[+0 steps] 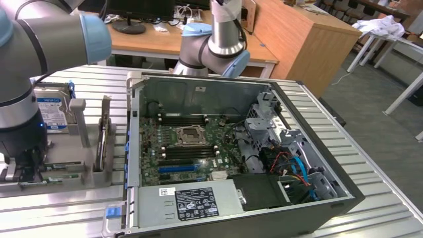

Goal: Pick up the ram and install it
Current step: 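Pick up the ram and move it above insertion slot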

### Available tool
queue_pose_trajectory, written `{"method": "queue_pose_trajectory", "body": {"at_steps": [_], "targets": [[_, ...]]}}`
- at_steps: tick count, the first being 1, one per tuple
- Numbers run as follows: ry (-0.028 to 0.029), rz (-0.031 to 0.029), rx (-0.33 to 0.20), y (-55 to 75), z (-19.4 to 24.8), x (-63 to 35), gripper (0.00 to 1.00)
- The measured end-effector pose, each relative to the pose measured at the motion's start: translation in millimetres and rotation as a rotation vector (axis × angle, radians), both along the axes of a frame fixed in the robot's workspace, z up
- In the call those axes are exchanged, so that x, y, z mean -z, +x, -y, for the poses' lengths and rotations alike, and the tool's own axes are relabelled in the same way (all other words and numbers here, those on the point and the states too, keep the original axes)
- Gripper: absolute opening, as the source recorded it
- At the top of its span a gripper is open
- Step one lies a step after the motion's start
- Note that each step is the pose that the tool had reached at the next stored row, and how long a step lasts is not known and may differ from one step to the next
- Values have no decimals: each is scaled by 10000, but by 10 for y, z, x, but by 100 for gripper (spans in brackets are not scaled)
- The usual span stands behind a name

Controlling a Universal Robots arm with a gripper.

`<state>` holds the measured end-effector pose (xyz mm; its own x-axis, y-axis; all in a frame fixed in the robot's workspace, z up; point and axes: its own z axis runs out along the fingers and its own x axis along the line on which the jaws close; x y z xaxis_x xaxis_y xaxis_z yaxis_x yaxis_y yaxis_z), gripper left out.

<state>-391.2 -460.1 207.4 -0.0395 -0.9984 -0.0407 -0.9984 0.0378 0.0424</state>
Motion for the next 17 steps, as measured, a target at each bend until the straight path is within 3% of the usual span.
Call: {"method": "queue_pose_trajectory", "body": {"at_steps": [8,13,17], "targets": [[-1,-1,-53,0,1,31,30],[1,0,-681,0,1,33,30],[0,0,-754,0,1,33,30]]}}
